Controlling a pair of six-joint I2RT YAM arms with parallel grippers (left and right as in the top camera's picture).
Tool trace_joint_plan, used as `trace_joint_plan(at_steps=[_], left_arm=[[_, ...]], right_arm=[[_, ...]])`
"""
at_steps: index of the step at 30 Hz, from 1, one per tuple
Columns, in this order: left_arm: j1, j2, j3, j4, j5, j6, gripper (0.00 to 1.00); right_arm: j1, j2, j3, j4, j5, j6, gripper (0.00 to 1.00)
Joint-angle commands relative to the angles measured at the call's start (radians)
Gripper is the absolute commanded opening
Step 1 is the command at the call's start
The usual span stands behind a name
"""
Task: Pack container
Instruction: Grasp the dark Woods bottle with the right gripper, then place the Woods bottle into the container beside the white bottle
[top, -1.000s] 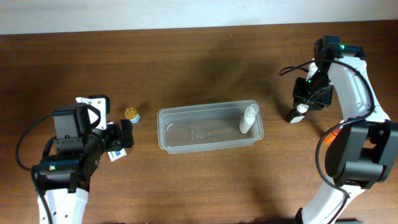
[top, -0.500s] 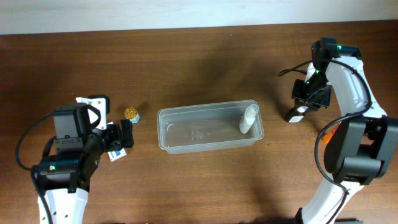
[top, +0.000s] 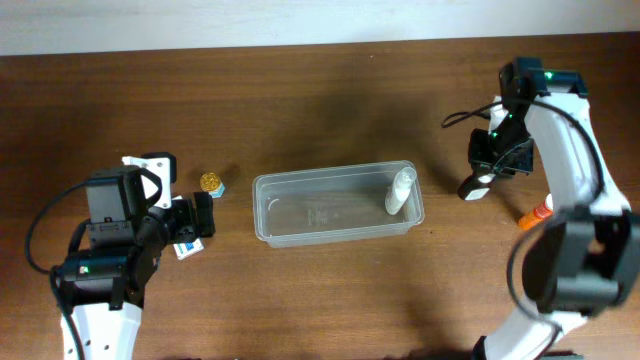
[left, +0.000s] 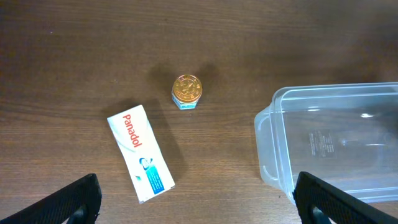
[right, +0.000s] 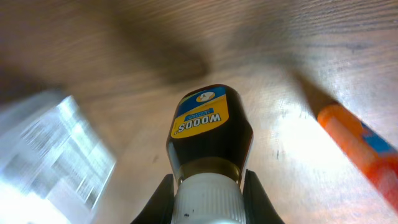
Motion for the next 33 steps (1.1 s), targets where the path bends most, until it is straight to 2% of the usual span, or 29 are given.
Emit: trace_joint_plan(at_steps=[1,10,15,17,26,33], left_arm=[[0.003,0.000,0.021,0.000,0.014,-0.006,0.99],[0.003,0.001,0.021,0.000,0.014,-0.006,0.99],[0.003,0.001,0.021,0.000,0.014,-0.006,0.99],[0.003,0.001,0.021,0.000,0.014,-0.006,0.99],[0.003,0.000,0.021,0.000,0.014,-0.006,0.99],[0.003,0.001,0.021,0.000,0.014,-0.007,0.99]], right_arm=[[0.097,-0.207,0.005,-0.052,0.003,-0.080,0.08],[0.364,-0.420,0.004,-0.141,0.004,-0.024,0.09],[0.468,-0.423,-0.010,-0.130,0.005,0.002,0.09],[0.509,-0.414,-0.068,-0.081,0.009,0.029,0.09],[0.510,-0.410,-0.401,0.204,0.008,0.081,0.09],[0.510,-0.388,-0.483,0.299,0.008,0.085,0.09]])
